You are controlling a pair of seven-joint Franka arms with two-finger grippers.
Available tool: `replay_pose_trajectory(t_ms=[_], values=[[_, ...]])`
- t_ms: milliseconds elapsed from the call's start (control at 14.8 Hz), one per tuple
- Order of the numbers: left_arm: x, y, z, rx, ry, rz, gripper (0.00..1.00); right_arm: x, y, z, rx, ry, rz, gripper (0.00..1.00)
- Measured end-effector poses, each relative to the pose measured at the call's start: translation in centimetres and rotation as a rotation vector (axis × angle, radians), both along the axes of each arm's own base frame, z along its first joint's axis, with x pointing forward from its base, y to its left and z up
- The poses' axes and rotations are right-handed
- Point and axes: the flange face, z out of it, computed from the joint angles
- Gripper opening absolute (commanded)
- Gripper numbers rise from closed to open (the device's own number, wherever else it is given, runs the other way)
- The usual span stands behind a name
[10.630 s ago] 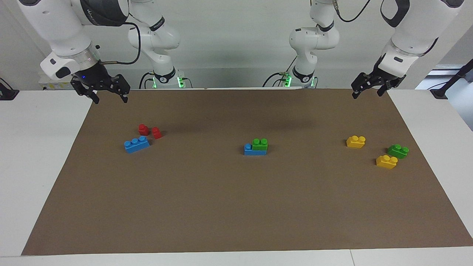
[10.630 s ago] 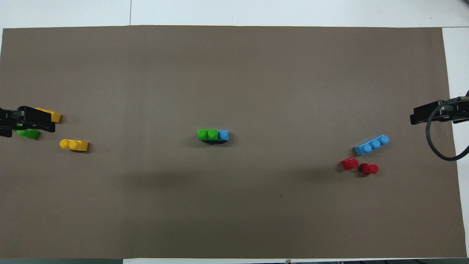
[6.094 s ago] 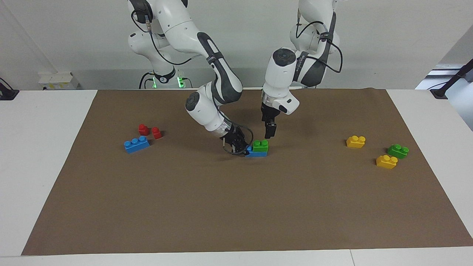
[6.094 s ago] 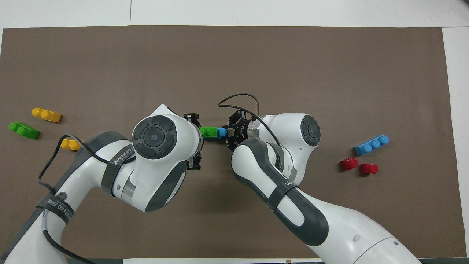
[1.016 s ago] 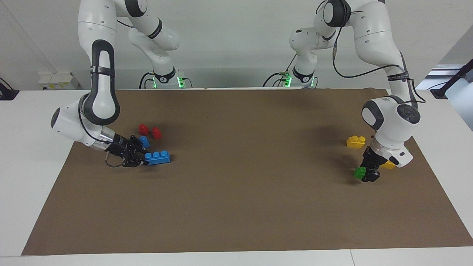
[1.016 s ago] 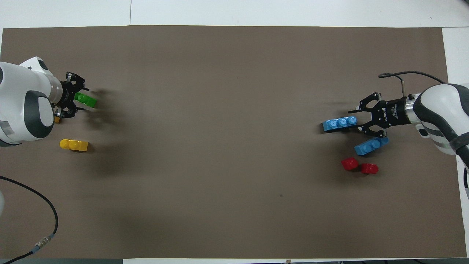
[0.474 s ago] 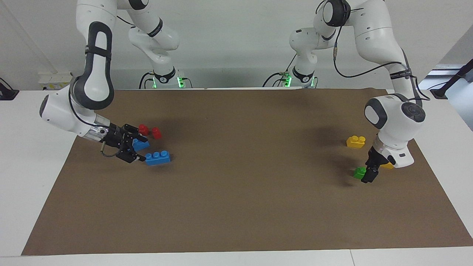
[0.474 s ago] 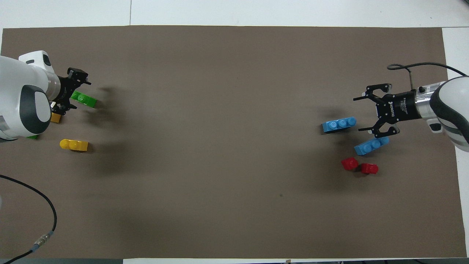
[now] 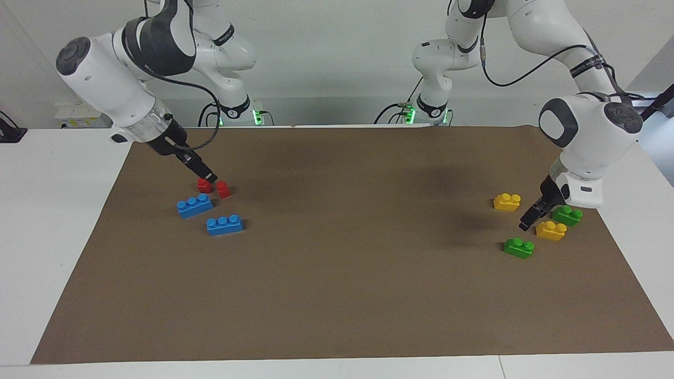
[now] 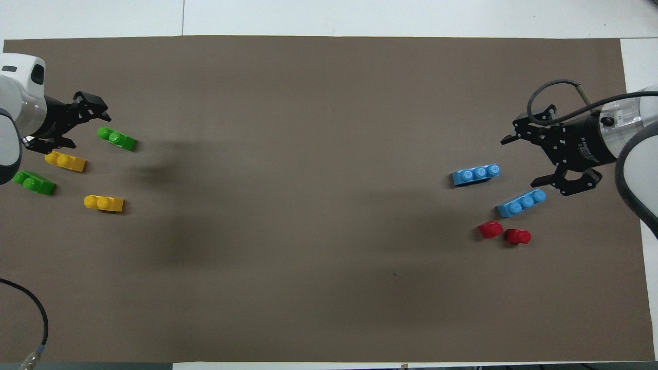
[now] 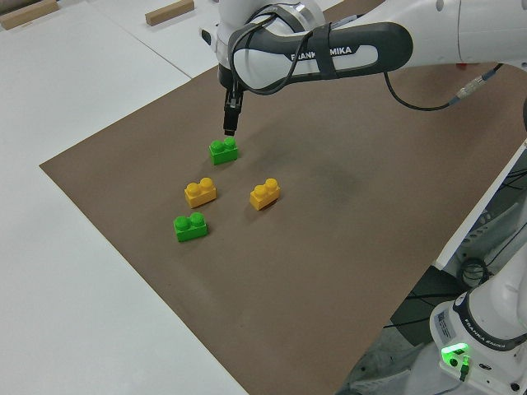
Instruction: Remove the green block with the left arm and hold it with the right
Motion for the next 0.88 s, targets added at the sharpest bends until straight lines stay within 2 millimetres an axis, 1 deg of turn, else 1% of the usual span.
replay_pose_trajectory(t_ms=[68, 203, 271, 406, 474, 609, 745, 880], values=[[-0.6, -0.2, 1.3, 0.001, 0.009, -0.056, 1.00, -0.5, -0.1, 1.5, -0.019, -0.021, 0.075, 1.00], [-1.8, -1.5, 4.3, -0.003, 0.032, -0.157, 1.00, -1.3, 0.0, 4.1, -0.071, -0.059, 0.241, 1.00], [-2.5, -2.3, 5.9, -0.004, 0.040, -0.209, 1.00, -1.5, -0.1, 5.1, -0.104, -0.079, 0.329, 1.00], [-4.1, -3.6, 9.0, -0.002, 0.036, -0.310, 1.00, -1.5, -0.3, 6.5, -0.163, -0.115, 0.482, 1.00], [-5.0, -3.9, 10.5, 0.001, 0.031, -0.347, 1.00, -1.5, -0.5, 6.8, -0.180, -0.127, 0.546, 1.00], [-6.5, -4.2, 12.9, 0.006, 0.019, -0.386, 1.00, -1.5, -1.3, 6.9, -0.189, -0.137, 0.610, 1.00], [-7.6, -4.9, 14.5, 0.023, 0.011, -0.413, 1.00, -1.5, -2.1, 6.8, -0.201, -0.135, 0.626, 1.00], [-8.5, -5.4, 15.6, 0.033, 0.016, -0.432, 1.00, -1.5, -2.5, 6.8, -0.248, -0.119, 0.638, 1.00]])
